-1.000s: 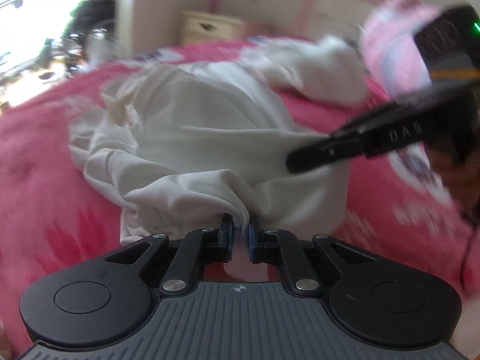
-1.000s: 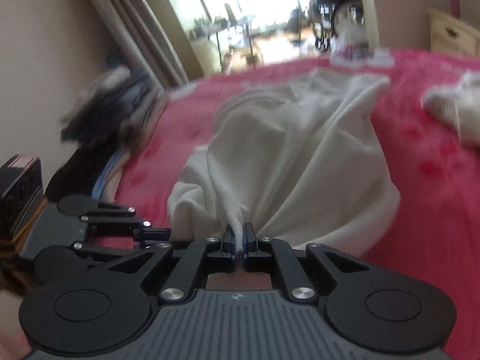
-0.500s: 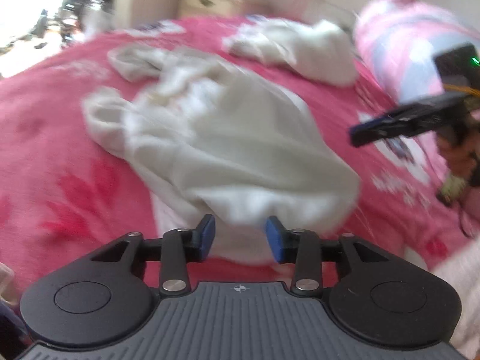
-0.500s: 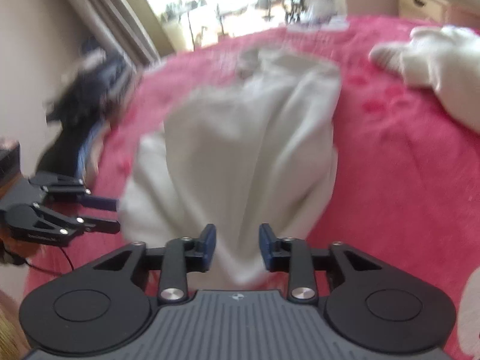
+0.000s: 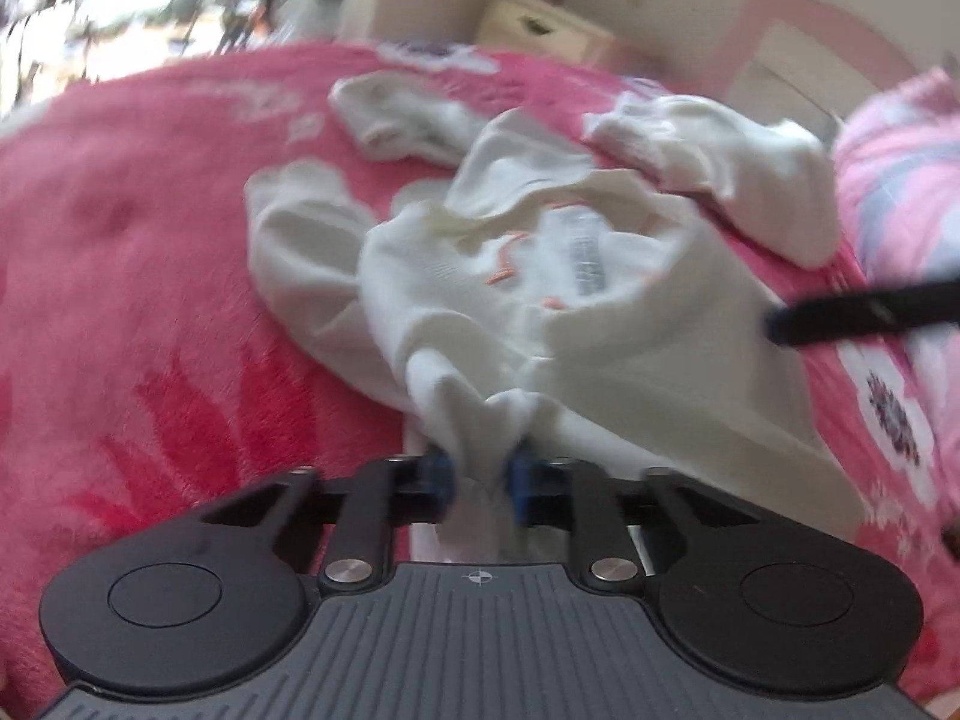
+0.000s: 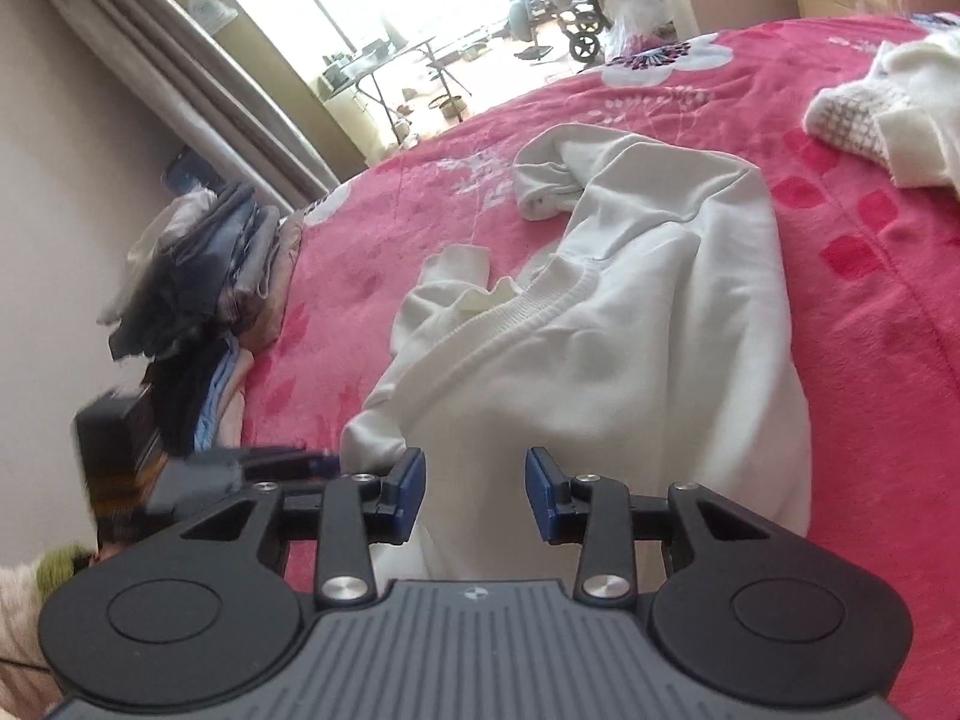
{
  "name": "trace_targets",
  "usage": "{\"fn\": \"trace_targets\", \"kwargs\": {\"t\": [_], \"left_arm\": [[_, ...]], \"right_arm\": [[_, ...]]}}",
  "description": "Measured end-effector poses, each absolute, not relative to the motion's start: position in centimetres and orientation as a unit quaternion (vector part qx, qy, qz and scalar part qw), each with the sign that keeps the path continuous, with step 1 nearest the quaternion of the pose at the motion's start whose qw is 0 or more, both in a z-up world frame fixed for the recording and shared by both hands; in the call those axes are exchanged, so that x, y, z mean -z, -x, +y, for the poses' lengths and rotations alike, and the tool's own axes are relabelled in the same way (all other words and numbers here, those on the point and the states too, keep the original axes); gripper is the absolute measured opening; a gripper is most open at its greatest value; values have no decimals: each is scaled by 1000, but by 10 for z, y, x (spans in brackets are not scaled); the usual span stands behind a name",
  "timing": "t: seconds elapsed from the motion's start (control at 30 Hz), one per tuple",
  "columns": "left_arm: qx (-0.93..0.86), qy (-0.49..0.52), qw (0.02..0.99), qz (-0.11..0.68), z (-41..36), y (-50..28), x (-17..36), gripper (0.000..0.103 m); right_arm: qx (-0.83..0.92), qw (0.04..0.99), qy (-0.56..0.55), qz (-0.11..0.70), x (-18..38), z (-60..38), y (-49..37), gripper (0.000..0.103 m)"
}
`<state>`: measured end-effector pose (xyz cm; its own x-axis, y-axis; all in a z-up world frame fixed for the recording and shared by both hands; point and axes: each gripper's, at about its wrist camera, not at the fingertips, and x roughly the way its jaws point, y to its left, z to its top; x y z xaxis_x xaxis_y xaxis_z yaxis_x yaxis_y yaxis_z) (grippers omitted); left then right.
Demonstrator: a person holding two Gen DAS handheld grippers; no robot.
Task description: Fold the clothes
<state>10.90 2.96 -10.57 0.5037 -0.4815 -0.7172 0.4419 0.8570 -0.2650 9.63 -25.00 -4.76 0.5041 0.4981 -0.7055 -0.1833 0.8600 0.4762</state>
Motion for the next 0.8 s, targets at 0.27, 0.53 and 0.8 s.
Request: {"fn": "trace_targets", "kwargs": {"t": [0.27, 0.53, 0.8], "left_arm": [[359, 12, 857, 370, 13, -45, 67, 7], [475, -79, 798, 363, -54, 17, 86, 7], [509, -93, 776, 359, -86, 39, 90, 7]], "right_arm": [[-200, 844, -204, 454, 45, -259, -88, 40], [-209, 835, -182, 476, 43, -265, -58, 55], [-212, 844, -65, 489, 45, -242, -35, 62]]}}
